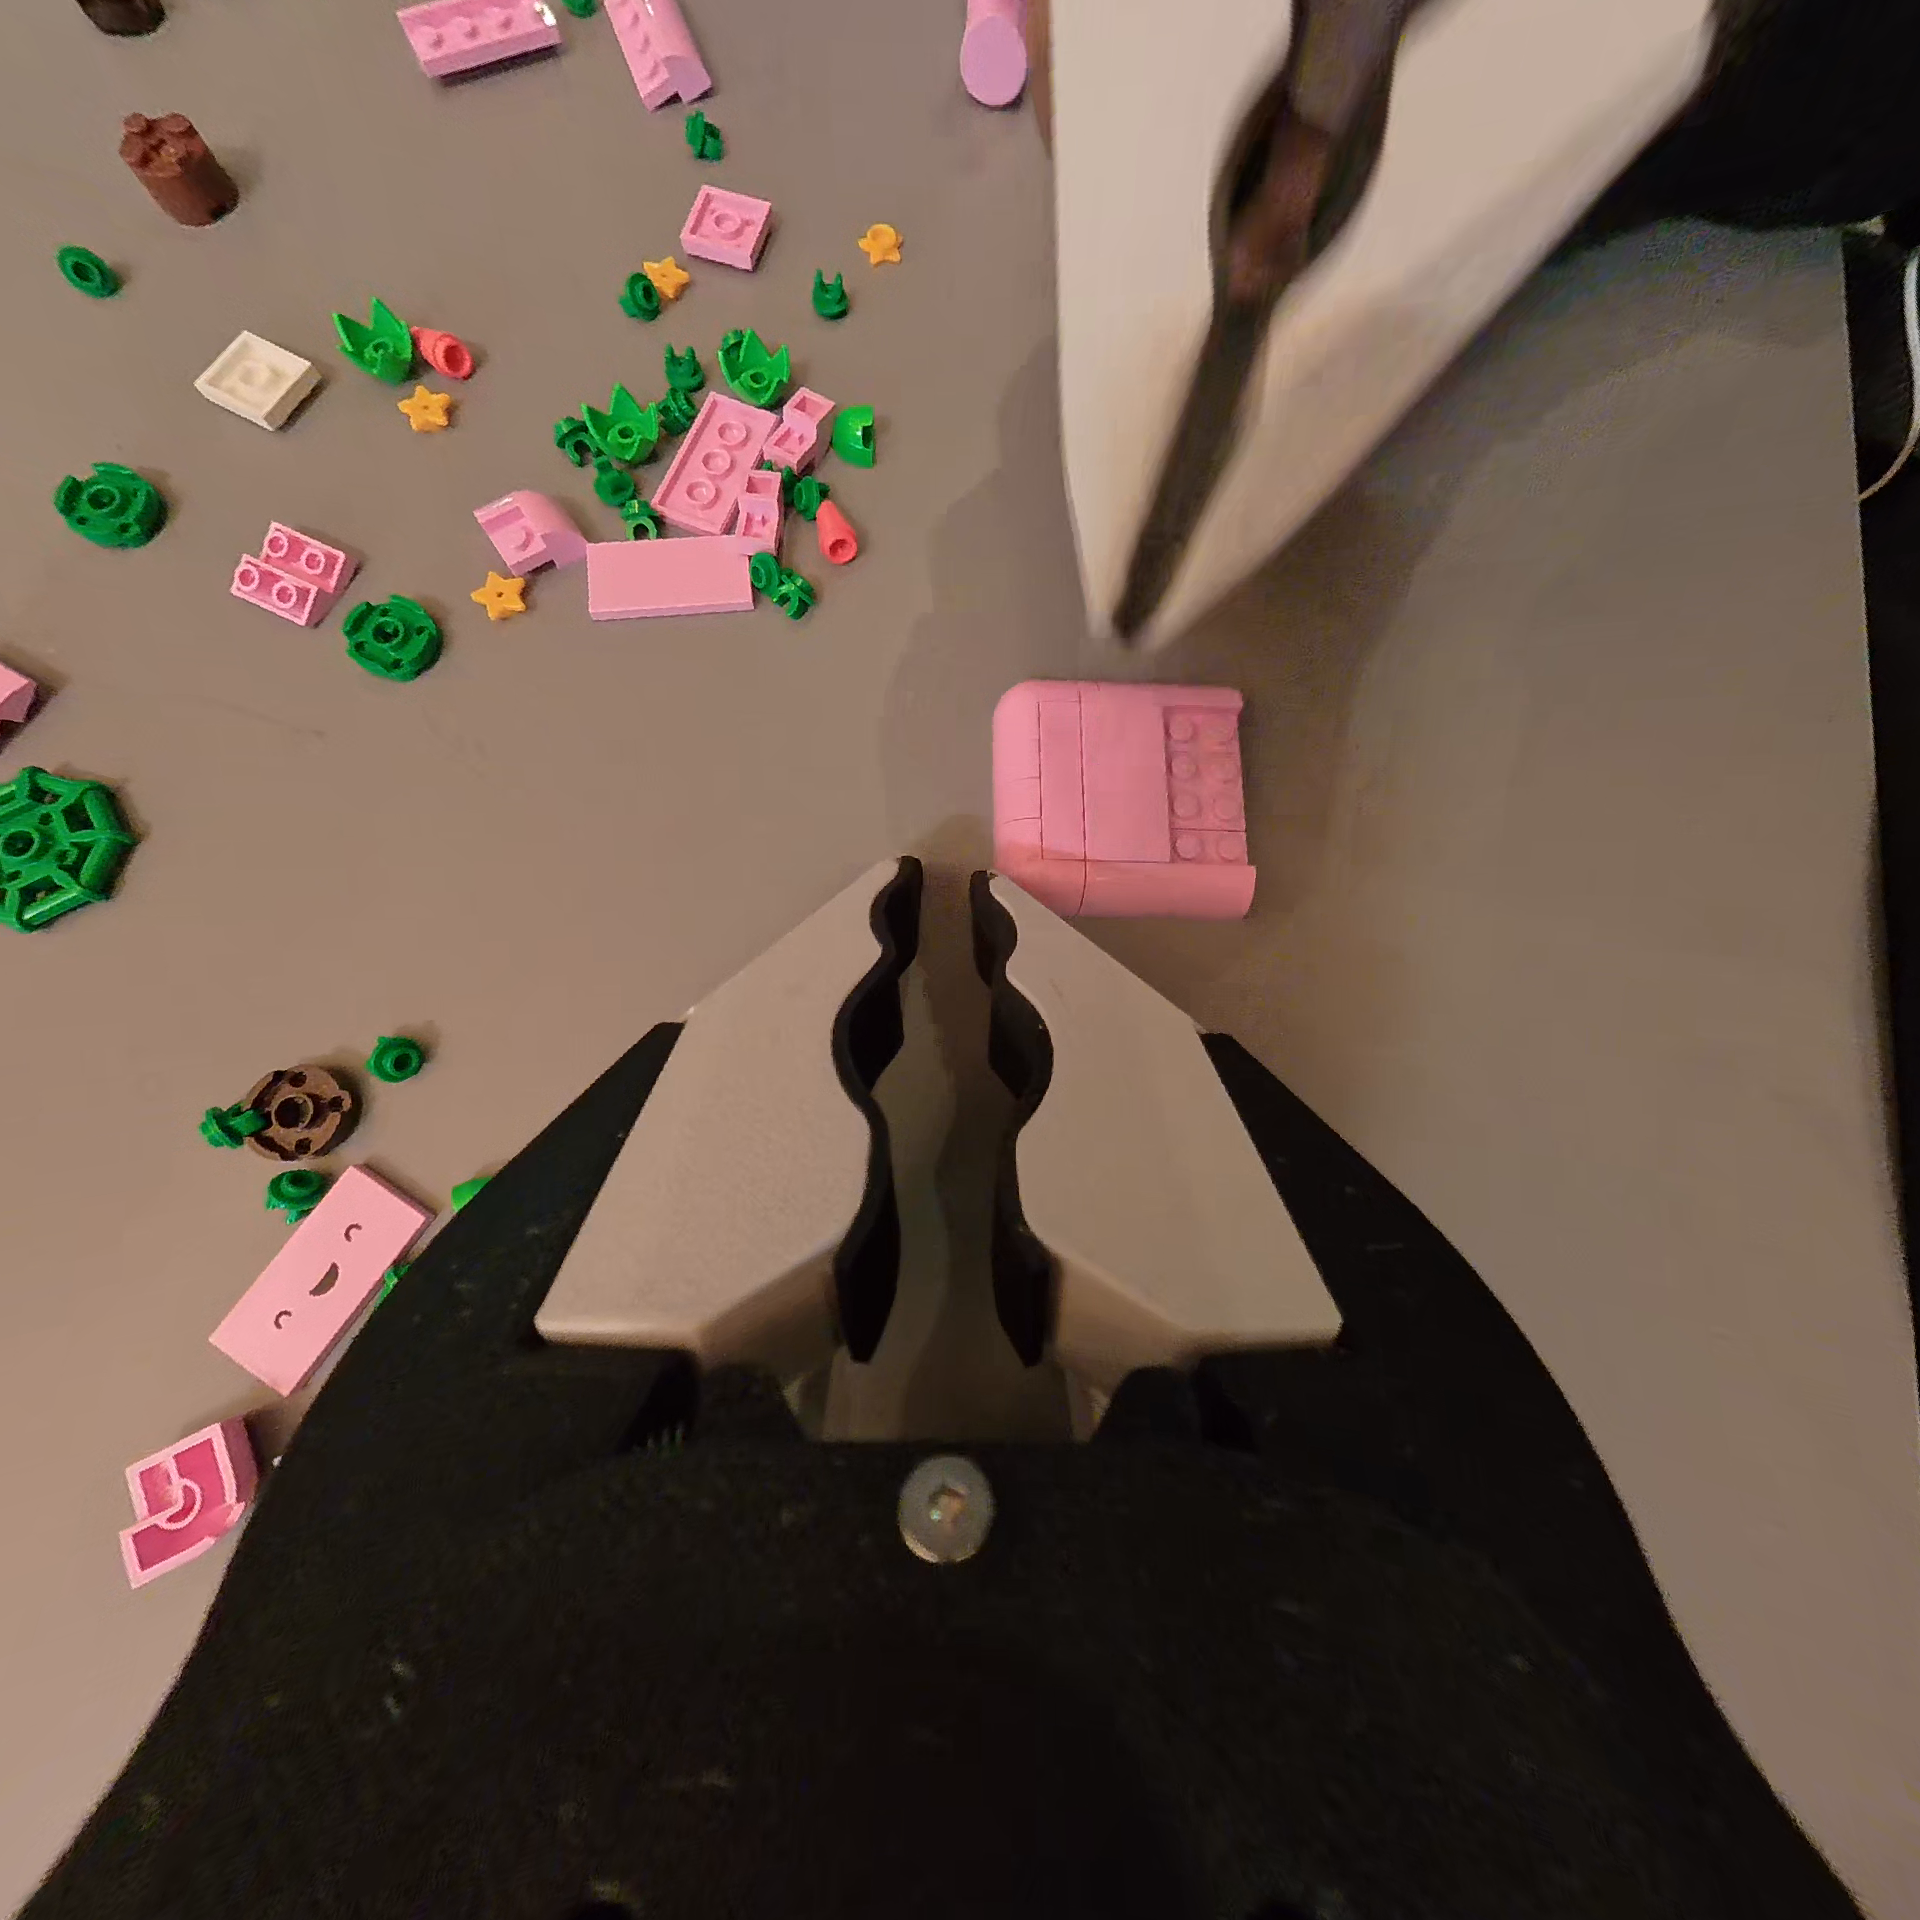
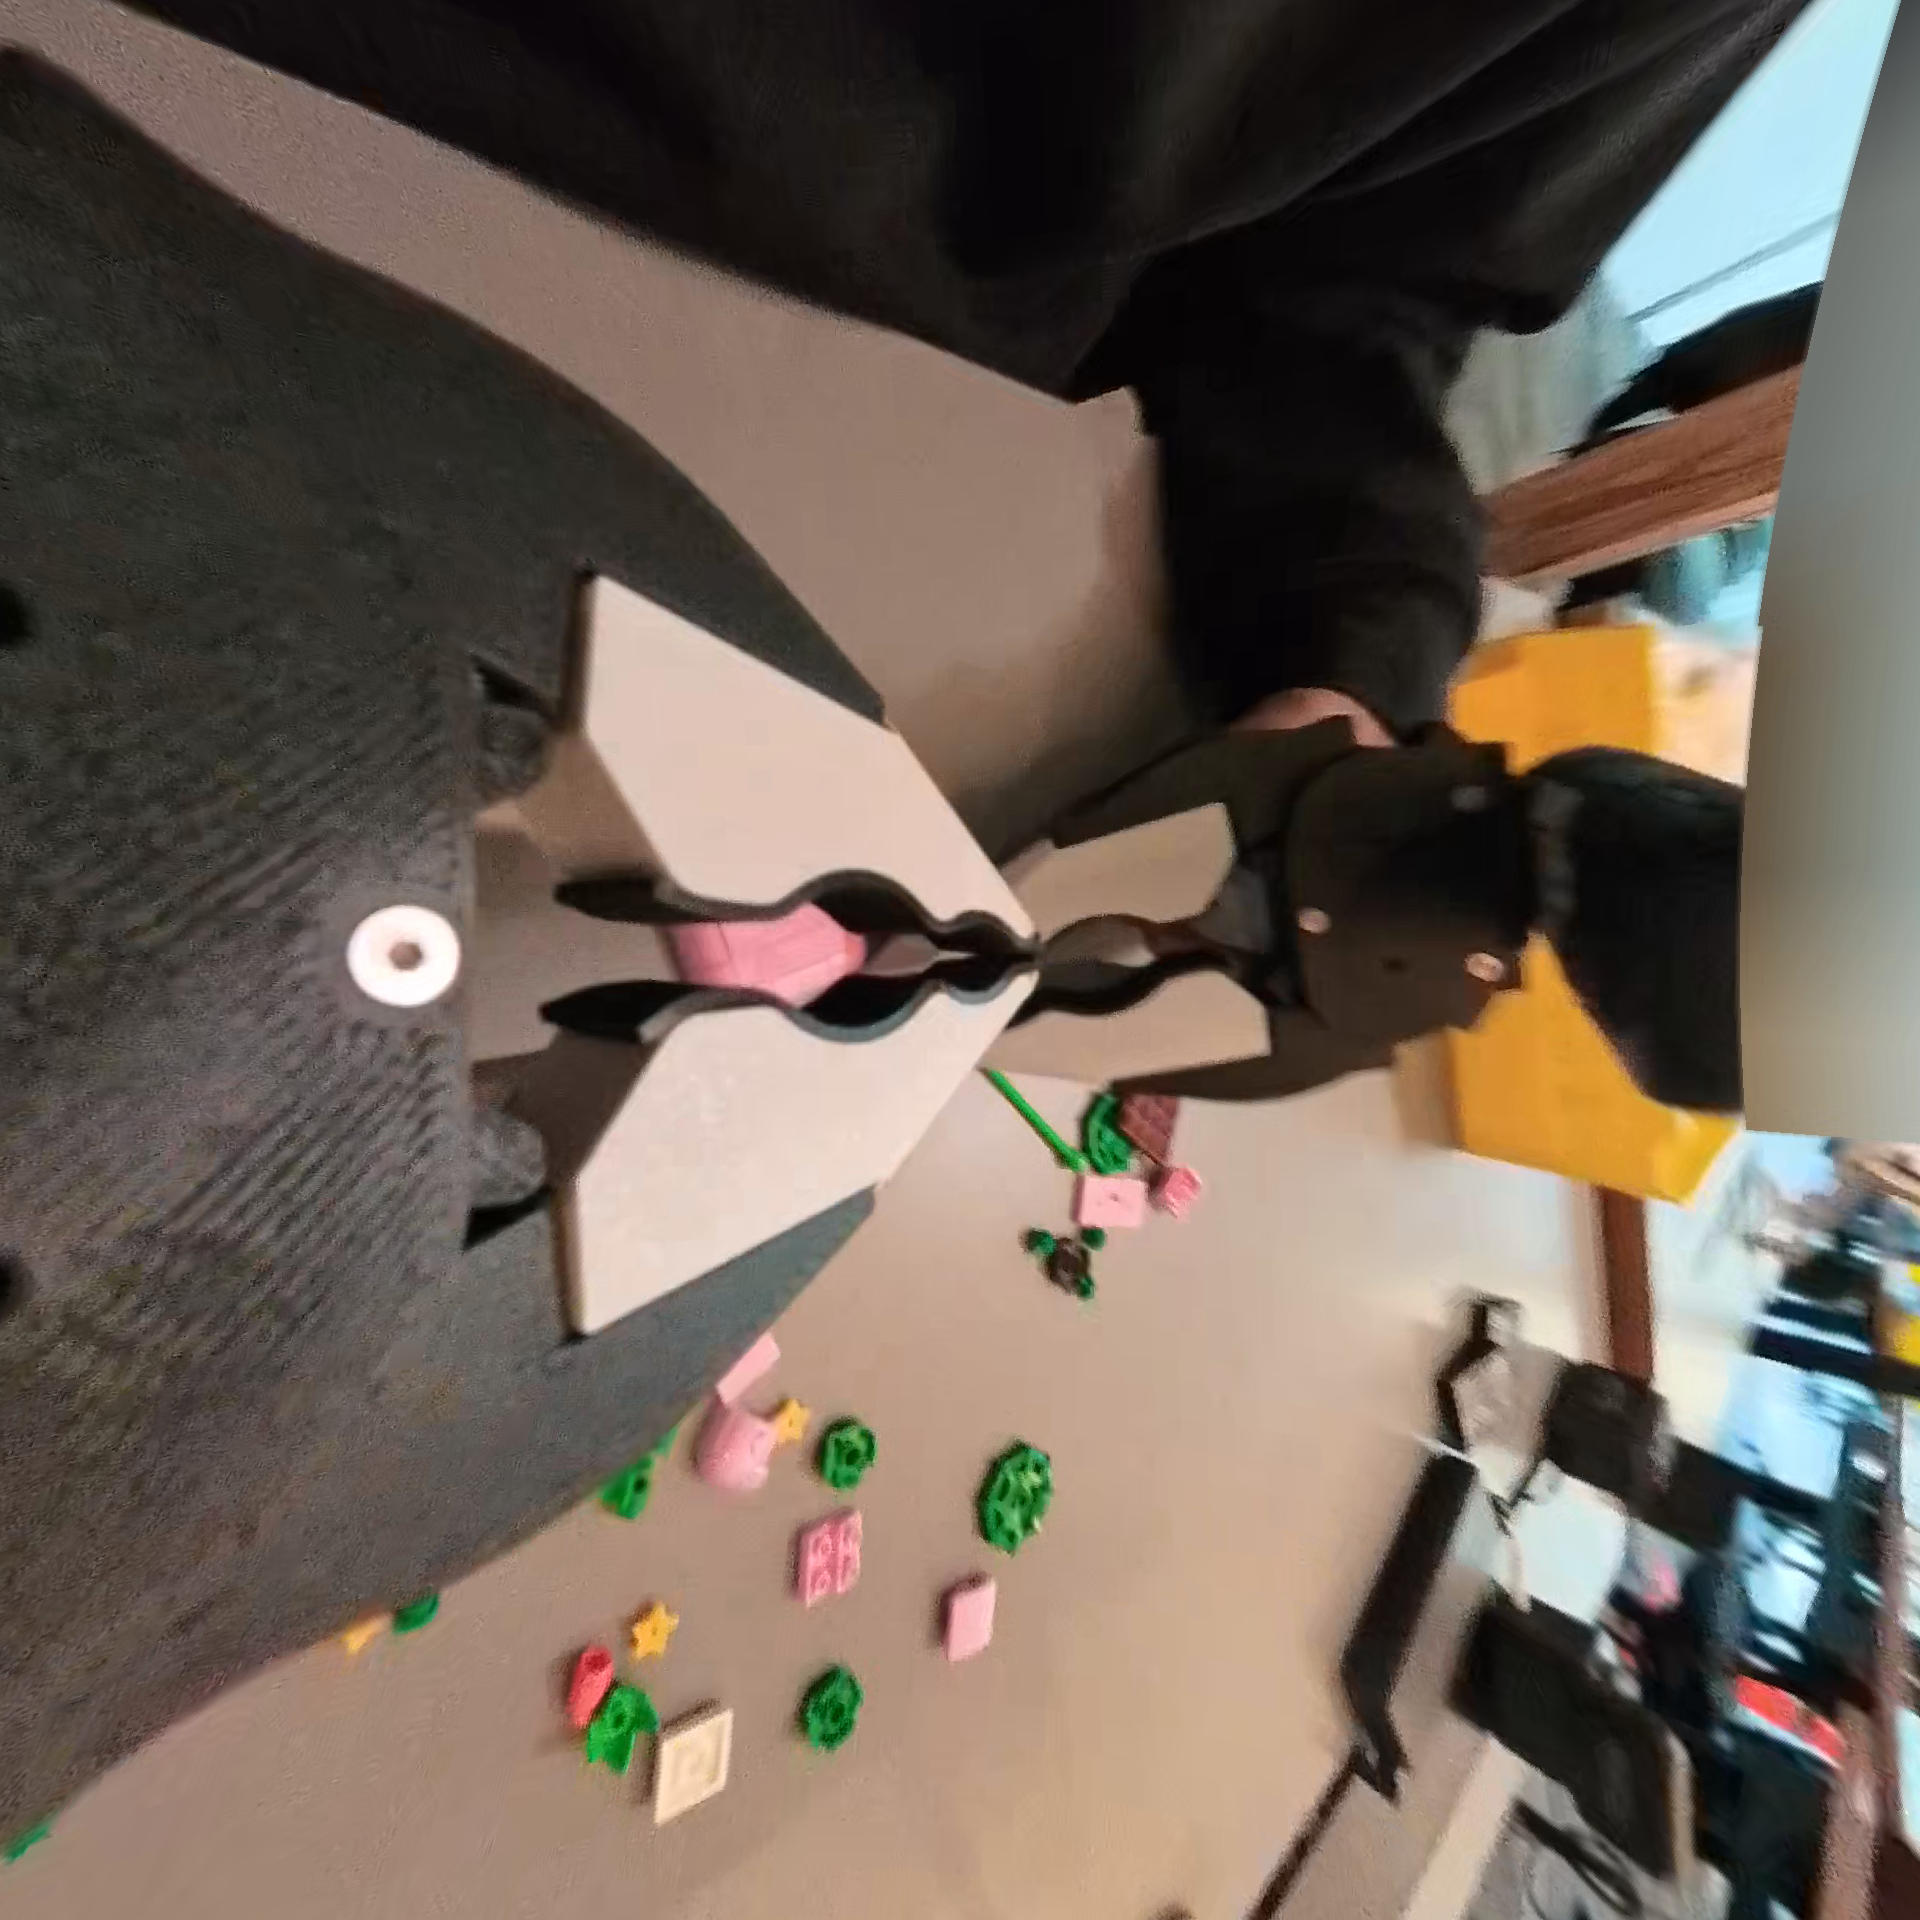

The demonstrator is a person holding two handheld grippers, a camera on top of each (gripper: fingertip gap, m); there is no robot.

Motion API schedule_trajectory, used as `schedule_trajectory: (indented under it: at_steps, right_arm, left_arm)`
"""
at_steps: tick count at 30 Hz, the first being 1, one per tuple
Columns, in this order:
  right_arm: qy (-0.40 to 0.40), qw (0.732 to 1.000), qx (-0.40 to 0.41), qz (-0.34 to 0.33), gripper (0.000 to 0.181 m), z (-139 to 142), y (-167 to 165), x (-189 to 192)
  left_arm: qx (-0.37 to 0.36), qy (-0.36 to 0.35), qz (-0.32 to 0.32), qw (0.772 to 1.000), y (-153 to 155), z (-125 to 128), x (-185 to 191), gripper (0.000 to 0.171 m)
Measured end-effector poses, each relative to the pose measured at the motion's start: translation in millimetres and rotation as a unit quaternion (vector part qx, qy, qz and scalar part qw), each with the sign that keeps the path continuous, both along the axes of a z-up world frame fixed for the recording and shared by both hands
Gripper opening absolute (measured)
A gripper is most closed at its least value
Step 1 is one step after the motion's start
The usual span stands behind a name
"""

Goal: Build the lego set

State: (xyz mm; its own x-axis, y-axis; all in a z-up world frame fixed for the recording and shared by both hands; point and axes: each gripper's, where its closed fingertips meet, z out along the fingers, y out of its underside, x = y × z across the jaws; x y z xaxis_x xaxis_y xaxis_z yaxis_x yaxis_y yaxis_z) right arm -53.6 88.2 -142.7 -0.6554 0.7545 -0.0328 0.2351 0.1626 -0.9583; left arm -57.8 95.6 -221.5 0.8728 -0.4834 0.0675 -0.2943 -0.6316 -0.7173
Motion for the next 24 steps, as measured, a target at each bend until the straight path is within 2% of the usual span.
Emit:
schedule_trajectory:
  at_steps: [5,9,11,14,16,18,20,21,22,23,24]
  right_arm:
    - [0.086,0.99,-0.095,-0.059,0.0,37,18,-11]
    - [0.142,0.975,-0.161,-0.062,0.0,59,7,-16]
    - [0.141,0.968,-0.198,-0.064,0.0,66,1,-23]
    - [0.112,0.96,-0.252,-0.051,0.0,70,-15,-35]
    - [0.097,0.967,-0.231,-0.047,0.0,61,-26,-42]
    - [0.096,0.983,-0.143,-0.06,0.0,44,-26,-46]
    - [0.113,0.988,-0.068,-0.077,0.0,36,-15,-43]
    - [0.114,0.99,-0.043,-0.073,0.0,32,-9,-39]
    - [0.107,0.992,-0.027,-0.061,0.008,29,-5,-33]
    - [0.093,0.995,-0.016,-0.044,0.02,24,-2,-26]
    - [0.07,0.997,-0.004,-0.024,0.023,17,1,-19]
  left_arm:
    - [0.003,-0.002,0.01,1.0,2,1,-3,0.007]
    - [0.084,-0.011,0.111,0.99,18,31,-41,0.0]
    - [0.11,-0.04,0.162,0.98,22,45,-61,0.0]
    - [0.13,-0.042,0.211,0.968,23,53,-82,0.0]
    - [0.139,-0.035,0.226,0.964,23,55,-87,0.0]
    - [0.141,-0.037,0.219,0.965,23,57,-84,0.0]
    - [0.138,-0.042,0.198,0.969,22,57,-75,0.0]
    - [0.139,-0.045,0.186,0.972,22,58,-70,0.0]
    - [0.14,-0.052,0.168,0.974,21,59,-62,0.0]
    - [0.139,-0.065,0.136,0.979,18,60,-50,0.001]
    - [0.133,-0.082,0.087,0.984,13,60,-33,0.002]
